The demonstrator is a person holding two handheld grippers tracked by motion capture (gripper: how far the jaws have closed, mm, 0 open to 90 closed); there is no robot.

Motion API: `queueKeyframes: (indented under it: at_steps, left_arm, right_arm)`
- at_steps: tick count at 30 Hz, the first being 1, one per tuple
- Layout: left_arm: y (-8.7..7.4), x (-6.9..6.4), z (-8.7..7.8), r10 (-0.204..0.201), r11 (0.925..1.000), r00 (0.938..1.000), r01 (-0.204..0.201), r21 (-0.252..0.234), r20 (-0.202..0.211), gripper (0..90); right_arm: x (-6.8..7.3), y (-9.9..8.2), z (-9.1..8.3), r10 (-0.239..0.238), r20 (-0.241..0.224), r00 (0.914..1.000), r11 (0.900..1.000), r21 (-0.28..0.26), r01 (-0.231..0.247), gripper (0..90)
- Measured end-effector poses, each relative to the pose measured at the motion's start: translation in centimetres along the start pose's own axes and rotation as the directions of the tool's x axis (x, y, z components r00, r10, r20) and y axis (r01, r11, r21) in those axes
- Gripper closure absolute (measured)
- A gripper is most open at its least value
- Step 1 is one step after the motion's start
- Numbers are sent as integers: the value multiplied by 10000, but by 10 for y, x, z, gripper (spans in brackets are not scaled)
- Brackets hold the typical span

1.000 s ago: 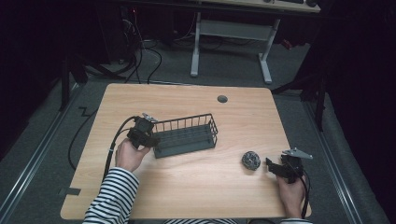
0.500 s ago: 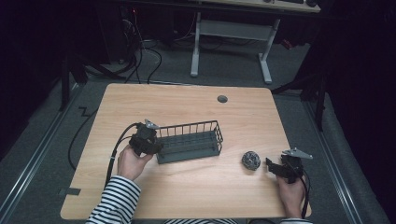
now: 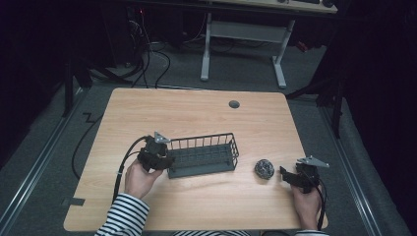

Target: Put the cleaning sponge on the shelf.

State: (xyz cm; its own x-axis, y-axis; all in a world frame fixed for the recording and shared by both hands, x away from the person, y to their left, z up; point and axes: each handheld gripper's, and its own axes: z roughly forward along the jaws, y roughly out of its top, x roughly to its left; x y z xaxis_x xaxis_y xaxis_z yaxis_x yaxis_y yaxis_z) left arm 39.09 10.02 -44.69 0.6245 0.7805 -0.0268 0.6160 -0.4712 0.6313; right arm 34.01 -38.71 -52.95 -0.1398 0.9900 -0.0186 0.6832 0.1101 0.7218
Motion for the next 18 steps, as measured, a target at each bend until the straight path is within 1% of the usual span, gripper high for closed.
queueKeyframes:
  at_steps: [2,7,12,13,14,15,16,17,18]
  left_arm:
    - [-2,-3,-1,33,10000,10000,-33,-52,-39,593]
    - [-5,-8,-3,47,9999,9999,-46,-93,98,590]
    - [-6,-8,-3,71,9998,9999,-68,-197,130,580]
    - [-7,-8,-3,59,9997,9998,-55,-241,183,554]
    - [-7,-8,-4,45,9996,9998,-40,-290,194,554]
    - [-7,-6,-5,-72,9990,9998,80,-443,192,505]
    - [-7,-6,-5,-72,9990,9998,80,-443,192,467]
    - [-7,-5,-6,-163,9985,9996,174,-515,232,467]
    - [-7,-3,-7,-250,9979,9994,263,-592,224,430]
  right_arm:
    - [0,0,0,6,-3,10000,10000,2,-6,301]
    - [0,0,0,18,-4,10000,10000,4,-18,301]
    - [0,0,0,12,3,10000,10000,2,-12,301]
    - [0,0,0,15,-3,10000,10000,5,-15,301]
    - [0,0,0,15,-3,10000,10000,5,-15,301]
    - [0,0,0,18,-6,10000,10000,4,-18,301]
    - [0,0,0,18,-6,10000,10000,4,-18,301]
    - [0,0,0,14,1,10000,10000,2,-14,300]
    - [0,0,0,16,-2,10000,10000,1,-16,301]
